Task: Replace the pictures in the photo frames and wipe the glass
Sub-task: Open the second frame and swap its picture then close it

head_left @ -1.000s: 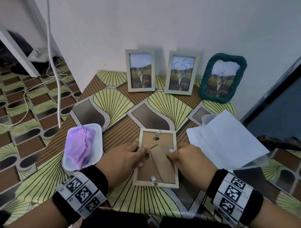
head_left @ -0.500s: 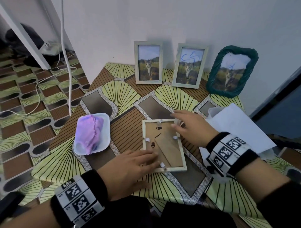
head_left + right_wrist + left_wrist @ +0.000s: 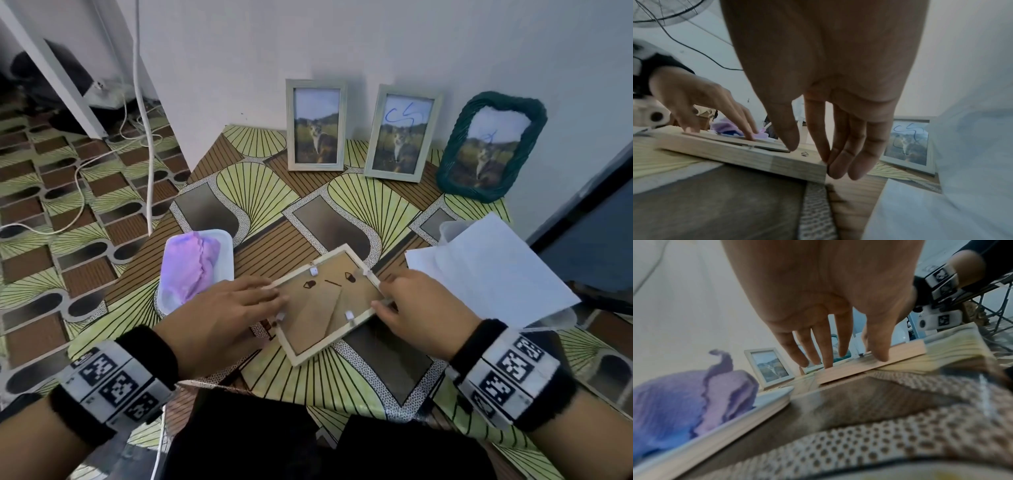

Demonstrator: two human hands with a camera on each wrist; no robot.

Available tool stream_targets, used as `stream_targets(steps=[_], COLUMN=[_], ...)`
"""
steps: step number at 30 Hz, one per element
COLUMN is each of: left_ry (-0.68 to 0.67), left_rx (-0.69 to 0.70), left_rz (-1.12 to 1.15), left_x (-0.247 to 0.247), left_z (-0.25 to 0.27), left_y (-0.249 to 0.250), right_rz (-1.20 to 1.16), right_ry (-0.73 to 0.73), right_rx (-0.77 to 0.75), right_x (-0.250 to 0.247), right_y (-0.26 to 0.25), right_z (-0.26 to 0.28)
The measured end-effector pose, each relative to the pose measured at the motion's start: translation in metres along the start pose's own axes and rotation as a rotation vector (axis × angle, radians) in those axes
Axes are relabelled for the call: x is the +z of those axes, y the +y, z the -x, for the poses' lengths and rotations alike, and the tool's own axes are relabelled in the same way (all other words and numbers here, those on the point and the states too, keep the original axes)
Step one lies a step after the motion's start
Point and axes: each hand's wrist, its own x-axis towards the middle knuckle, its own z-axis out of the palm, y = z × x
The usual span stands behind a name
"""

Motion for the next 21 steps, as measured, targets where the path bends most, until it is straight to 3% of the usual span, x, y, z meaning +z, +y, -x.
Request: stream_targets(steps=[3,6,14,21], left_ry=[0.005,-0.02,-0.063,0.063], left_rx=[-0.009,-0.02,0.0,-0.001], left_rz=[-0.007,0.013,0.058,0.39], left_x=[0.004,0.013,0.018,0.012], left_z=[0.003,0.006,0.009,0.012], left_y=[-0.001,-0.003,0.0,0.007], right_rz=[-0.038,-0.305,-0.623,-0.868], right_ry=[0.036,0.094,-0.026,0.123], right_rx=[-0.014,0.022,0.204,0.262], right_x=[0.004,0.004,0.008,0.006], right_y=[-0.005,-0.006,0.0,0.001], right_z=[0.017,0.021,0.011,0.031])
